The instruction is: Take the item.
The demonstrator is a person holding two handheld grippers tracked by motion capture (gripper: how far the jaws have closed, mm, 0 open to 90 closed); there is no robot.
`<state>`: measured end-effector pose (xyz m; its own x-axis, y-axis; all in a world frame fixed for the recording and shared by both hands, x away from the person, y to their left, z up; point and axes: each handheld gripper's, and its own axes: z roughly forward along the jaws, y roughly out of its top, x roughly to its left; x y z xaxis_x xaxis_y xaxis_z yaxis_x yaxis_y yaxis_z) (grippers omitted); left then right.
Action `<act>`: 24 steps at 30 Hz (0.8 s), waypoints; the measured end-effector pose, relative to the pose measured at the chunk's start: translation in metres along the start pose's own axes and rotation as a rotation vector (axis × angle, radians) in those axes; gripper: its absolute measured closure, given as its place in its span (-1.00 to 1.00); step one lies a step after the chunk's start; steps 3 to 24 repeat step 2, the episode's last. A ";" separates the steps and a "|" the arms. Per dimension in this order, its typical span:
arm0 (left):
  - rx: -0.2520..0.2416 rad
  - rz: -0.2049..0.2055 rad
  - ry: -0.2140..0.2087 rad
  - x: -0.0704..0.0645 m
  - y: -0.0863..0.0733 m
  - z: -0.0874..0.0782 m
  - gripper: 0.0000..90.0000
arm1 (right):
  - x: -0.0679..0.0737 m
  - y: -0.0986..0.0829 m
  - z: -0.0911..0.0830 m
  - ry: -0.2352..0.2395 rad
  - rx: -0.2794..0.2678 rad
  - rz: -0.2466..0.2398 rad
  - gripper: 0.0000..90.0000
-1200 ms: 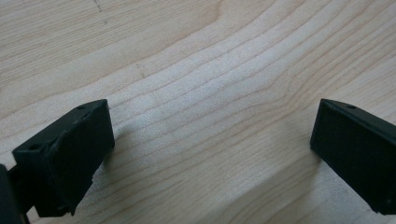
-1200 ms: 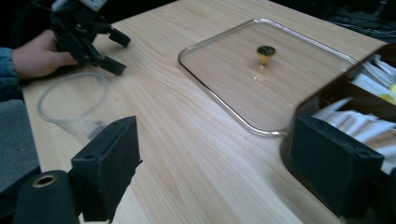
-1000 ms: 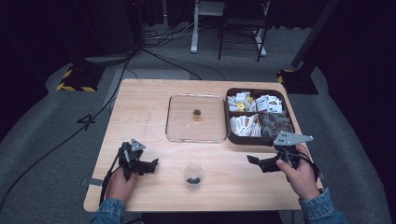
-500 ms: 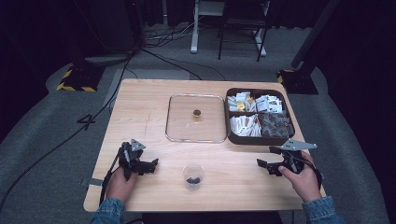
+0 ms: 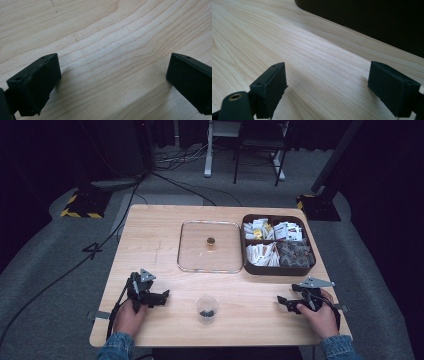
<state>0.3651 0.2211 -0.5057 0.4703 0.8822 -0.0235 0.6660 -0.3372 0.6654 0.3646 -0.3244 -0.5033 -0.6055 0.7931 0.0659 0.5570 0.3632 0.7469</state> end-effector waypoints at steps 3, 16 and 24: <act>0.000 0.000 0.000 0.000 0.000 0.000 -1.00 | 0.002 0.000 0.001 -0.015 0.008 -0.023 -0.65; 0.000 0.000 0.000 0.000 0.000 0.000 -1.00 | 0.002 0.000 0.001 -0.015 0.008 -0.023 -0.65; 0.000 0.000 0.000 0.000 0.000 0.000 -1.00 | 0.002 0.000 0.001 -0.015 0.008 -0.023 -0.65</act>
